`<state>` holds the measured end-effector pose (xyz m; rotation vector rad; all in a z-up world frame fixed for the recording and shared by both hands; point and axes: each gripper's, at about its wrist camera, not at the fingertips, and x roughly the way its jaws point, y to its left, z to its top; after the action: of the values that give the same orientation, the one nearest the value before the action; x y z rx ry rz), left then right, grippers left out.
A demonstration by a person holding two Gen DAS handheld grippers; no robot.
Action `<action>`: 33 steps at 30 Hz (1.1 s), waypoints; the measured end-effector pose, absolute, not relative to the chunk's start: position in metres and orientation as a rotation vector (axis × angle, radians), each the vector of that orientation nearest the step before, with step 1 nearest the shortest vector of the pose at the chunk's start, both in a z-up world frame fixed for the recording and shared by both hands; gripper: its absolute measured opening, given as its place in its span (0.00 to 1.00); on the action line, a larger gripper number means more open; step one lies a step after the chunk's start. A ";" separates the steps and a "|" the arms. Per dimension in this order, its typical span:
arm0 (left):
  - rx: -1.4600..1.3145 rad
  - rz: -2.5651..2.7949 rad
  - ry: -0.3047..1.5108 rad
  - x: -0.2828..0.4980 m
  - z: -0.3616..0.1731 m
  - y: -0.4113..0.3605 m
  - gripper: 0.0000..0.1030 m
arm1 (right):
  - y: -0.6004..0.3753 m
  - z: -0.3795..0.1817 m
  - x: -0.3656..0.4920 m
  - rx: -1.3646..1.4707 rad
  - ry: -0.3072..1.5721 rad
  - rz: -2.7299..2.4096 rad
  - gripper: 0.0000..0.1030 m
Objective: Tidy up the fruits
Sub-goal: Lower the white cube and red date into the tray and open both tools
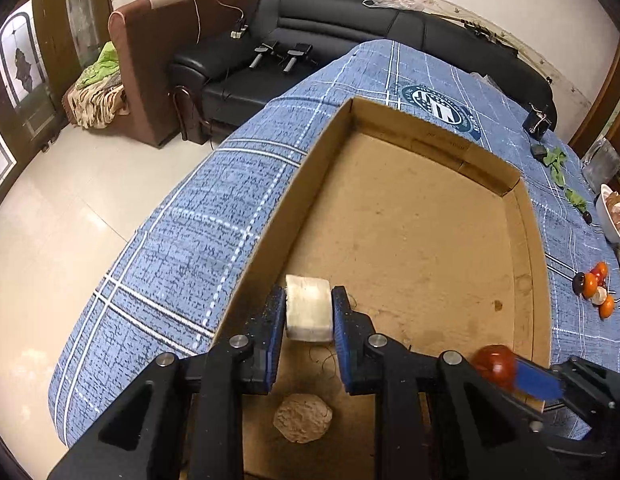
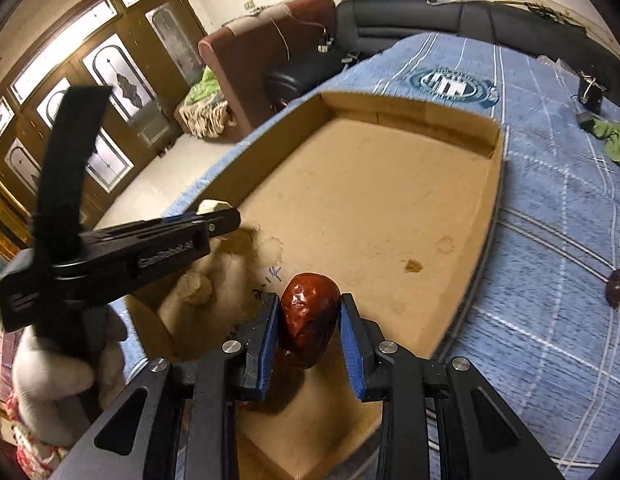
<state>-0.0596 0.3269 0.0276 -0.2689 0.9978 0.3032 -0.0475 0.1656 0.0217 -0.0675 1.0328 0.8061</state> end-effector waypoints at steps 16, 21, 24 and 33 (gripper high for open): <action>-0.402 0.349 0.799 -0.131 0.072 0.327 0.57 | 0.122 0.067 -0.071 -0.053 0.869 0.710 0.36; -0.464 0.348 0.750 -0.153 0.078 0.319 0.58 | 0.109 0.057 -0.087 -0.083 0.901 0.663 0.36; -0.466 0.350 0.750 -0.157 0.081 0.314 0.58 | 0.118 0.042 -0.095 -0.135 0.935 0.678 0.36; -0.451 0.336 0.713 -0.173 0.099 0.297 0.61 | 0.128 0.028 -0.114 -0.318 0.893 0.606 0.36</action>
<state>-0.1732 0.2965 0.0995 -0.4506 0.7131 0.3359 -0.1144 0.1280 0.0277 -0.3182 0.8931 0.6057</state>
